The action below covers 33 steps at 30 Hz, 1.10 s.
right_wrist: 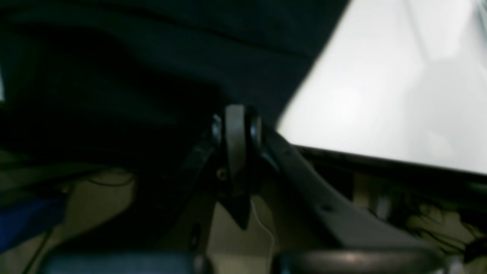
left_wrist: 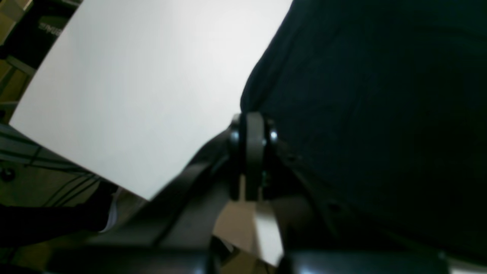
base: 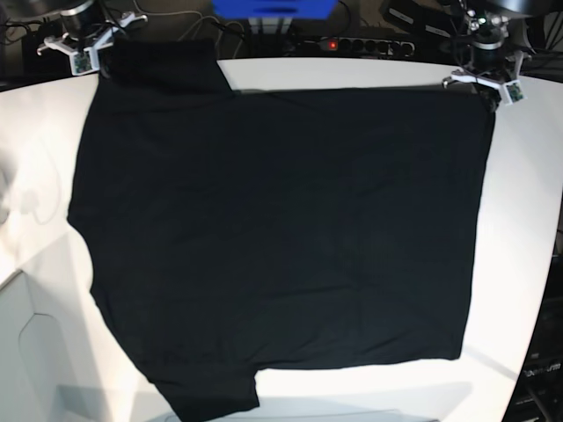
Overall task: Fold the T-shirt properly
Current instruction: 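Pull both held corners back to straighten the shirt, then reach both grippers along the shirt sides toward its middle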
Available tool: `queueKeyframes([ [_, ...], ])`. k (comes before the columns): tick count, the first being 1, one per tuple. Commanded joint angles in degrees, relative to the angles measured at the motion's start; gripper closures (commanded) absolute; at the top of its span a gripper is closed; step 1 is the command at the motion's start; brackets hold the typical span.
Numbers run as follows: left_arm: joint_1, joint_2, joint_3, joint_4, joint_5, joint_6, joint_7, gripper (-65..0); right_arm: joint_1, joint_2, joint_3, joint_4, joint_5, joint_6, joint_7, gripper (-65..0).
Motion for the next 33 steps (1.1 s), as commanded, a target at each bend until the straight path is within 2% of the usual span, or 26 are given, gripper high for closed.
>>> queueKeyframes([
  [1,0.62,-0.75,-1.24,0.98,0.01,0.36,-1.38,-0.1,-0.74,0.34,0.41,1.52,0.54,1.08,2.08,0.0],
  [7,0.18,-0.75,-1.42,3.09,0.01,0.36,-1.29,-0.1,1.46,0.16,0.24,2.49,6.52,1.08,2.96,0.0],
  [17,-4.65,-0.40,-1.42,3.80,0.01,0.71,-1.20,-0.1,11.13,0.25,0.15,2.49,6.34,1.08,2.35,0.0],
  [20,-6.94,-0.40,-1.42,3.80,0.01,0.80,-1.11,-0.1,15.53,0.51,0.24,2.49,6.25,1.08,-0.73,0.0],
  [24,-10.45,-0.31,-1.42,3.09,0.10,0.89,-0.59,-0.1,22.03,2.98,0.24,2.40,6.25,1.08,-8.20,0.0],
  [29,-17.31,-0.31,-1.51,3.18,0.10,0.89,10.23,-0.1,30.38,5.44,-0.03,2.13,6.25,1.08,-14.97,0.0],
  [33,-22.50,-0.22,-1.42,3.09,0.19,0.89,15.68,-0.1,36.19,6.05,-0.20,0.99,6.25,1.08,-18.31,0.0],
])
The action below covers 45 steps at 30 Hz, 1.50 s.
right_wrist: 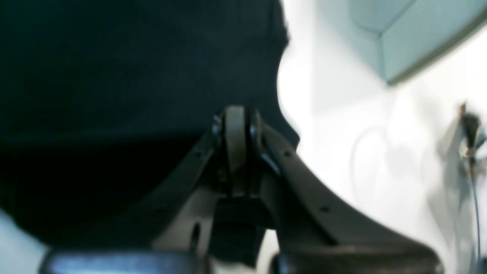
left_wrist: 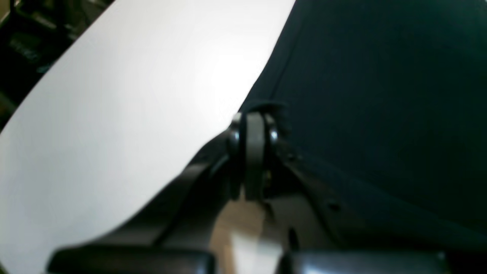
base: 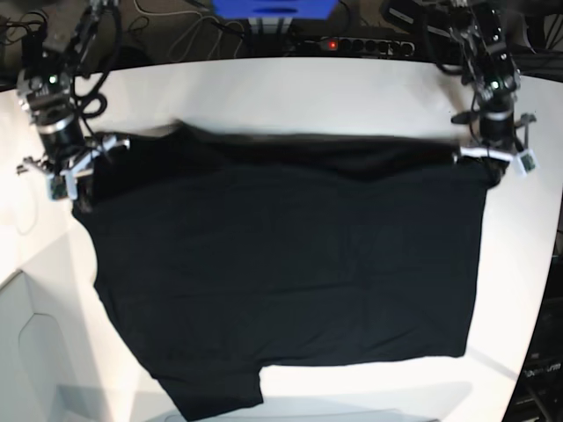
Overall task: Fold the T-shirt properly
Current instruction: 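Reach both grippers along the shirt sides toward its middle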
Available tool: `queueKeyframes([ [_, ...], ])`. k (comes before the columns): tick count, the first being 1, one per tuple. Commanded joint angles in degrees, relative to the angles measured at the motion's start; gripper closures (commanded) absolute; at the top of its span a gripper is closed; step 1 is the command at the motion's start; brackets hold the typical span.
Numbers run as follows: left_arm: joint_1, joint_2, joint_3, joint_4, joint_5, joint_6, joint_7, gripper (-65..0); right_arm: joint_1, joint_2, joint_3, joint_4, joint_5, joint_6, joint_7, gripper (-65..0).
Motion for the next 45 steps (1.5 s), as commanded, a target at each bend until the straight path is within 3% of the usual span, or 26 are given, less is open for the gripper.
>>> queueKeyframes([
  [1,-1.15,-0.62,-0.28,0.86,0.12,0.14,-0.21,-0.1,1.73,0.63,0.17,0.42,0.48,0.05,0.44,0.0],
  [9,-9.06,0.26,-0.37,0.78,0.56,0.14,6.21,-0.1,10.25,0.72,-0.80,-4.94,0.39,0.05,-2.55,0.0],
  [16,-11.52,-0.18,-0.99,0.78,0.56,0.14,6.30,-0.1,13.95,2.65,-5.54,-9.25,0.39,-0.13,-2.46,0.0],
  [22,-11.79,-0.09,-4.59,-0.37,0.21,0.14,6.30,-0.1,18.25,2.65,-5.90,-13.47,0.39,-0.13,-2.46,0.0],
  [32,-13.19,-0.18,-6.53,-5.11,0.12,-0.21,6.30,-0.1,23.35,2.57,-12.05,-17.78,0.13,-0.30,-2.46,0.0],
  [36,-15.57,-0.18,-6.53,-5.82,0.48,-0.21,6.30,-0.1,25.99,2.30,-12.14,-20.85,-4.00,-0.30,-2.02,0.0],
  [45,-19.17,-0.18,-6.44,-6.96,0.48,-0.12,6.30,-0.1,31.70,2.30,-12.40,-26.83,-4.71,-0.30,-1.94,0.0],
])
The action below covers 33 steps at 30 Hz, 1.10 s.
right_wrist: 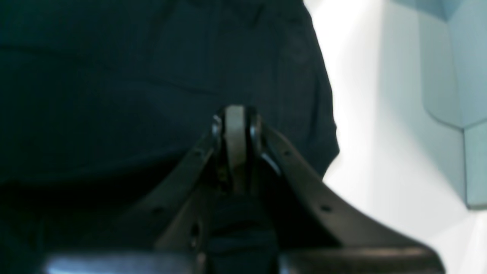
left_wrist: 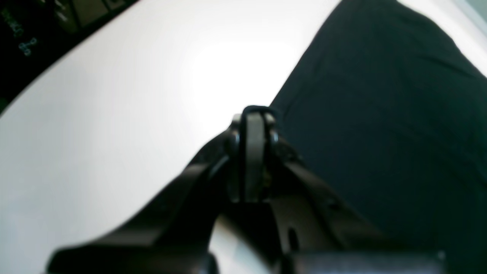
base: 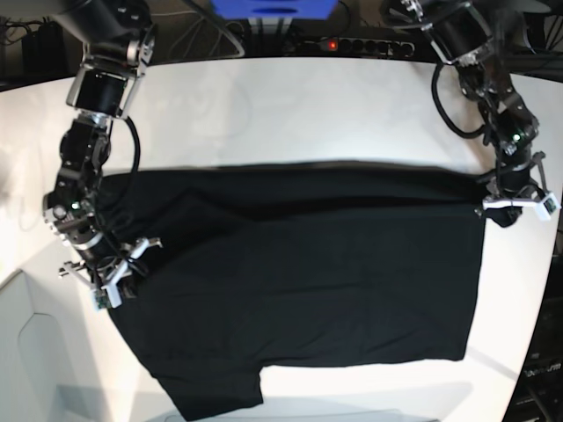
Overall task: Fold the T-shirt properly
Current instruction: 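Reach both grippers along the shirt sides toward its middle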
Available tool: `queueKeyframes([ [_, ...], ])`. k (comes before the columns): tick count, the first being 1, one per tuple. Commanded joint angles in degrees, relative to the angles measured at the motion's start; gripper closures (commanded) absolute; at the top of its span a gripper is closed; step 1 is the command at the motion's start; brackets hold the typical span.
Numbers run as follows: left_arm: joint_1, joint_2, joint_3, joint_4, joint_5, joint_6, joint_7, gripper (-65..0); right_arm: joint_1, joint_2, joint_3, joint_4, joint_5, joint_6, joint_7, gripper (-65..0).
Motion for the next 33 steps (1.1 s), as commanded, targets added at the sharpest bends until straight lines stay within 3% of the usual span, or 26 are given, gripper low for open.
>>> queueKeyframes([
  [1,-1.10,-0.96,-0.21,0.95,-0.16,-0.01,-1.74,-0.1,1.81,0.55,0.10,0.79,0.76,-0.26,1.60,0.0],
  [17,-8.04,-1.05,-0.12,-8.90,-0.07,0.08,-1.74,-0.1,4.44,0.55,0.10,-2.63,0.76,-0.26,1.60,0.0],
  [28,-10.51,-1.05,-0.12,-9.60,-0.07,0.25,-1.74,-0.6,4.27,0.55,0.10,-2.63,0.76,-0.26,1.16,0.0],
  [30,-10.51,-1.05,-0.12,-9.60,-0.07,0.25,-1.74,-1.4,4.27,0.55,0.10,-2.63,0.76,-0.26,1.16,-4.3],
  [33,-10.51,-1.05,-0.12,-9.60,-0.07,0.25,-1.74,-8.4,4.27,0.55,0.10,-2.63,0.76,-0.26,1.08,-14.4],
])
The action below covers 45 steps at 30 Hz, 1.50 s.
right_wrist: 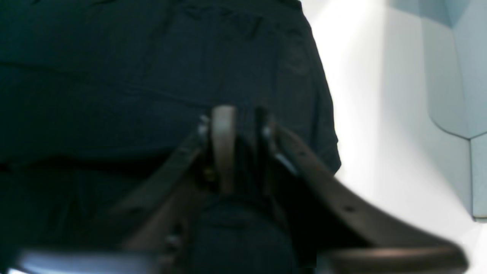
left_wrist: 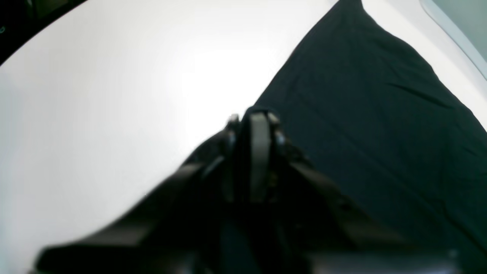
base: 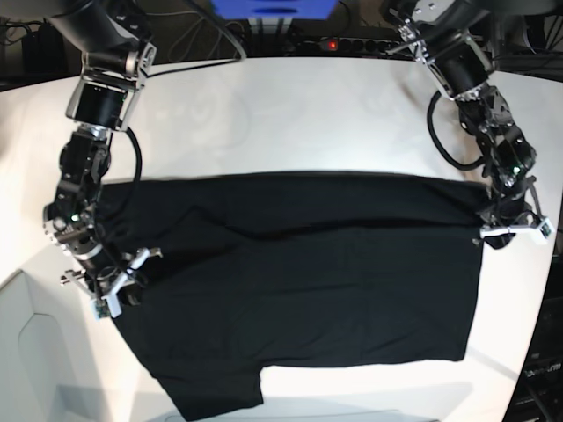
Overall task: Fold the T-shirt properly
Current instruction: 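Reach both grippers along the shirt sides toward its middle, then grasp the shirt sides and lift them up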
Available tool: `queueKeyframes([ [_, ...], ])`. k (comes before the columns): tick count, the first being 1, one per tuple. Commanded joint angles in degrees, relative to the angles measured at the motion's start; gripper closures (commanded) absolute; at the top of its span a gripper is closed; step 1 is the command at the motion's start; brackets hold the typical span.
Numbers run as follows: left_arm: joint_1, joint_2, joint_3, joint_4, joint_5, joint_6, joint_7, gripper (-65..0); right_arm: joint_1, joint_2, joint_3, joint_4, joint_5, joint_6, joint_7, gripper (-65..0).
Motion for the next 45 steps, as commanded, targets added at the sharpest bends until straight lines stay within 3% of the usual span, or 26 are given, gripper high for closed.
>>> queueKeyframes([
  [1,-1.11,-1.14,-0.14,0.89,-0.09,0.14,-1.70,-12.1,1.49,0.53,0.10,0.93,0.65,-0.26,1.36,-18.5],
  [6,-1.11,-1.67,-0.58,0.89,-0.09,0.23,-1.70,-26.4,1.32,0.53,0.10,1.37,0.65,-0.26,1.36,-33.5],
  [11,0.12,-1.76,-0.67,1.24,-0.36,-0.12,-1.70,-40.6,1.32,0.88,0.54,1.46,0.65,-0.26,1.36,-35.2],
  [15,3.02,-1.76,-0.76,1.68,-0.62,-0.21,-2.23,-46.3,-0.71,2.29,0.63,2.25,0.74,-0.26,1.80,-35.2],
  [25,3.29,-1.76,-0.76,1.68,-0.62,-0.12,-2.32,-50.4,-4.84,2.20,0.63,8.84,0.74,-0.26,1.45,-35.5],
  [37,8.30,-1.05,-0.41,-2.45,-0.71,-0.38,-2.32,-49.9,-15.92,1.76,0.80,17.46,0.83,-0.26,1.89,-35.5],
  [41,8.04,-1.05,-0.32,-5.17,-0.71,-0.38,-2.32,-49.8,-17.15,1.68,3.62,17.37,0.91,-0.26,1.98,-35.5],
  [43,7.95,-1.05,-0.32,-5.52,-0.71,-0.38,-2.32,-47.5,-17.23,1.68,5.02,17.37,0.91,-0.26,1.98,-35.5],
  [45,7.95,-0.97,-0.32,-5.52,-0.79,-0.38,-2.32,-39.7,-17.23,1.68,6.87,17.37,0.83,-0.26,1.45,-35.4],
])
